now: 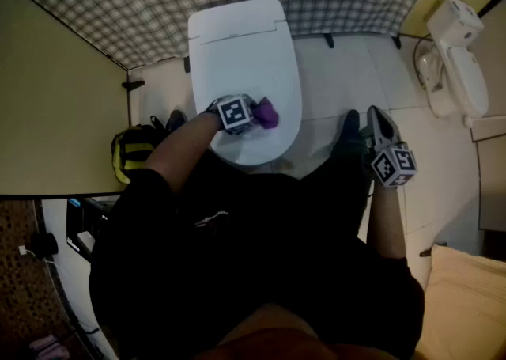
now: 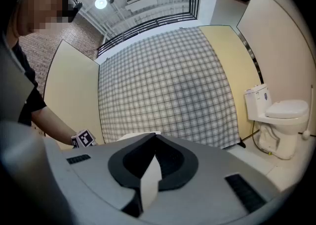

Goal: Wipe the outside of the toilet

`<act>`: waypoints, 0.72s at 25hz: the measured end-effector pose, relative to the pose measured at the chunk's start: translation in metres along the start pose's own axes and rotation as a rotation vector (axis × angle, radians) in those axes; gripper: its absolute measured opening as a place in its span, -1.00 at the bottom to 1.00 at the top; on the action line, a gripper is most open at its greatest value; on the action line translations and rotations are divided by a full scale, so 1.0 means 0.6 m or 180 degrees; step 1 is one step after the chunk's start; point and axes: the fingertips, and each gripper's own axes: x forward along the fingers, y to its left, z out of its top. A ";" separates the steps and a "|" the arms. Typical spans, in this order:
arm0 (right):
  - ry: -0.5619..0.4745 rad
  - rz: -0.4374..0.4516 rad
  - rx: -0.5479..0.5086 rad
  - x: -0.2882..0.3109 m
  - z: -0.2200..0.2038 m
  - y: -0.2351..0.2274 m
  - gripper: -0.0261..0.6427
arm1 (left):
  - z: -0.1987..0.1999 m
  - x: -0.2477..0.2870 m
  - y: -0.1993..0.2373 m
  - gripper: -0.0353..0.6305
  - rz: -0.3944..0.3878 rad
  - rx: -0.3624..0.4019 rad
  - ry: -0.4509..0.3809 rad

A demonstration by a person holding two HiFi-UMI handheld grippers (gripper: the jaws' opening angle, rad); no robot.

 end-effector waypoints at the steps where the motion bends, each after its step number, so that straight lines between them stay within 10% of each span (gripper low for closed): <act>1: 0.0016 -0.0051 0.0007 -0.009 0.000 -0.009 -0.91 | 0.028 0.016 0.003 -0.50 -0.0034 0.0031 -0.0024; 11: 0.0054 -0.0320 -0.0026 -0.088 -0.004 -0.068 -0.91 | 0.186 0.111 0.011 -0.50 -0.0095 0.0100 -0.0174; 18: 0.0086 -0.0110 -0.0122 -0.030 0.030 -0.011 -0.91 | 0.116 0.017 -0.034 -0.50 -0.0299 0.0033 -0.0466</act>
